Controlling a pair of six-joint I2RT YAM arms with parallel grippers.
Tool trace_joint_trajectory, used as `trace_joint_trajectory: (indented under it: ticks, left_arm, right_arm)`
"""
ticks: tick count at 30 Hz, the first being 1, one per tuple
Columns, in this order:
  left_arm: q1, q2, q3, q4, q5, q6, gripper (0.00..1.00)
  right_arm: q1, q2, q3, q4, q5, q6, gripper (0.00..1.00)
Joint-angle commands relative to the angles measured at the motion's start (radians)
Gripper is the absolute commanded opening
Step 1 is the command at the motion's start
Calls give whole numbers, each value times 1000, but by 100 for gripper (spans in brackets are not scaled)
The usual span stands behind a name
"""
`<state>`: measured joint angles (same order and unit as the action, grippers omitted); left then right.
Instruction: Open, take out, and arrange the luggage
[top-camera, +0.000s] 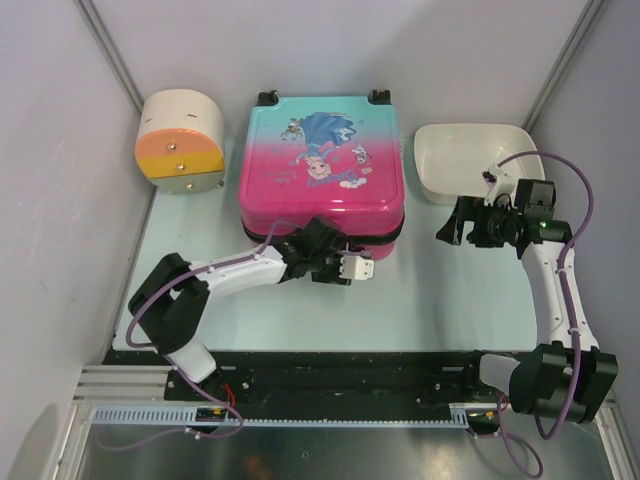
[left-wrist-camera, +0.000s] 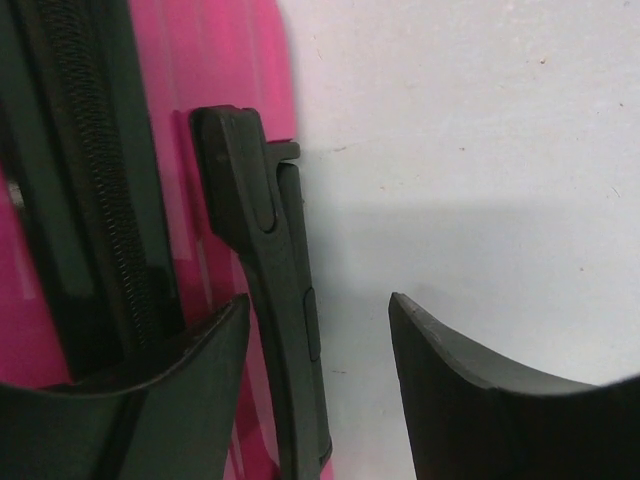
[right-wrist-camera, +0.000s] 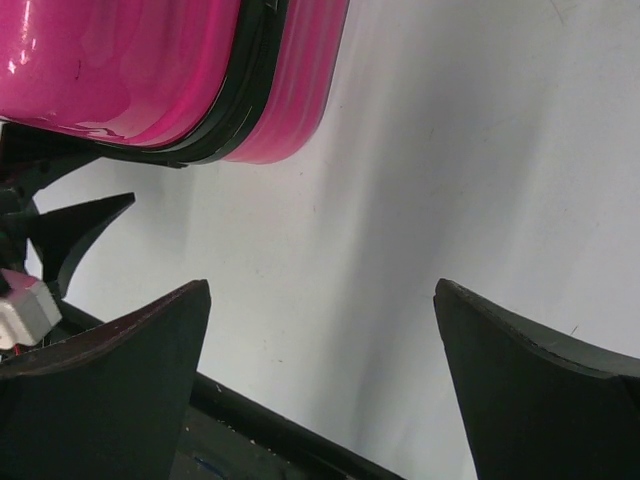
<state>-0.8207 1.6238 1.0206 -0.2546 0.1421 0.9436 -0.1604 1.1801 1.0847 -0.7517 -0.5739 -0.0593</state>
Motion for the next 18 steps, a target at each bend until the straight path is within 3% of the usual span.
trace_joint_trajectory:
  ticks: [1,8,9,11,12,18]
  left_arm:
    - [-5,54,-8,69,-19,18,62]
    - [-38,36,-83,43,34,60,36]
    - [-47,24,-96,35,30,66,26]
    - [-69,-14,-132,2,28,66,17]
    - [-75,-27,-146,-11,25,64,7]
    - [-124,-151,-246,-83,7,70,0]
  right_arm:
    - [-7,-14,-9,22,-21,12,100]
    - [-11,-10,-9,22,-20,19,100]
    - [-13,-11,-9,20,-20,19,100]
    - [-14,-10,-9,23,-20,24,100]
    - [-14,-8,-9,26,-20,27,100]
    - [-19,-10,-14,23,-21,36,100]
